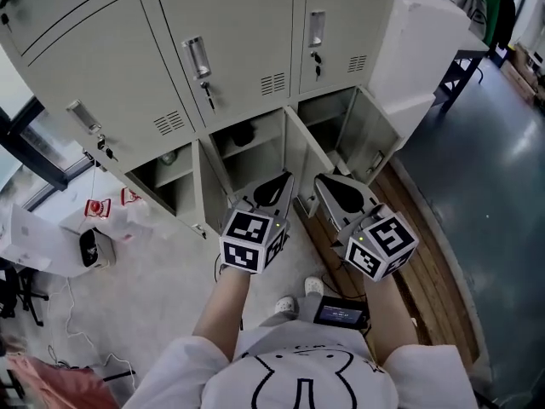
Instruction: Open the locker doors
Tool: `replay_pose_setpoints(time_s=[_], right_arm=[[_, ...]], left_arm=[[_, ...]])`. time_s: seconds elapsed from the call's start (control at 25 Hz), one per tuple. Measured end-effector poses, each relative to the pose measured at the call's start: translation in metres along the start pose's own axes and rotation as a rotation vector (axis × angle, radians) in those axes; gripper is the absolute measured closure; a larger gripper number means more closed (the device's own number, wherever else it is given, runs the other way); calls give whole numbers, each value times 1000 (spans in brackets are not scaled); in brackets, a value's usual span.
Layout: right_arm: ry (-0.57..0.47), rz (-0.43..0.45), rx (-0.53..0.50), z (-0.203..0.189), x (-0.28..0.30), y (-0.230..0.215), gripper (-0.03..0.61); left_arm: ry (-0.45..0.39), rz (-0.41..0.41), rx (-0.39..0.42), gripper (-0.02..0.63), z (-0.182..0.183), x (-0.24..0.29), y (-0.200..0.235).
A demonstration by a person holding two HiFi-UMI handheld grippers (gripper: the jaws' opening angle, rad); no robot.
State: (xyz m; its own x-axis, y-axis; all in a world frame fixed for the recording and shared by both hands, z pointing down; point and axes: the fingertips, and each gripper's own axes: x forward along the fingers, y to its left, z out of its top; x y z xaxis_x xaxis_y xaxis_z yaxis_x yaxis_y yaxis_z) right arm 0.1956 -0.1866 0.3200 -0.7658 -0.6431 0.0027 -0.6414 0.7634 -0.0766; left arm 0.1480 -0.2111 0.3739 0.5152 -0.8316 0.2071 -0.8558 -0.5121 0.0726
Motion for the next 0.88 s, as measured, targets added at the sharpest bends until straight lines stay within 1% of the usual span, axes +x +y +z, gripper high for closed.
replay_pose_setpoints(time_s=[0.08, 0.2, 0.24, 0.4, 0.6, 0.76, 0.88], right_arm=[[-19, -29, 20, 6, -8, 9, 568], [-71, -63, 75, 12, -23, 18, 568], [-77, -68, 75, 11, -27, 20, 568], [-30, -88, 4, 4, -30, 22, 571], [-13, -73, -82, 7, -34, 26, 571], [-43, -67, -76, 7, -41, 15, 571], [-42, -76, -61, 5, -47, 7, 572]], left_arm=[[-23, 10, 8, 592, 5, -13, -3], [-61, 27, 15, 592, 10, -30, -9], [-70, 28, 13, 592, 11, -34, -12], [-89, 25, 1, 592, 13, -42, -23], [-111, 39, -12, 592, 19, -40, -30], [-136, 51, -18, 592, 28, -37, -37], [-136, 50, -20, 592, 30, -34, -43]])
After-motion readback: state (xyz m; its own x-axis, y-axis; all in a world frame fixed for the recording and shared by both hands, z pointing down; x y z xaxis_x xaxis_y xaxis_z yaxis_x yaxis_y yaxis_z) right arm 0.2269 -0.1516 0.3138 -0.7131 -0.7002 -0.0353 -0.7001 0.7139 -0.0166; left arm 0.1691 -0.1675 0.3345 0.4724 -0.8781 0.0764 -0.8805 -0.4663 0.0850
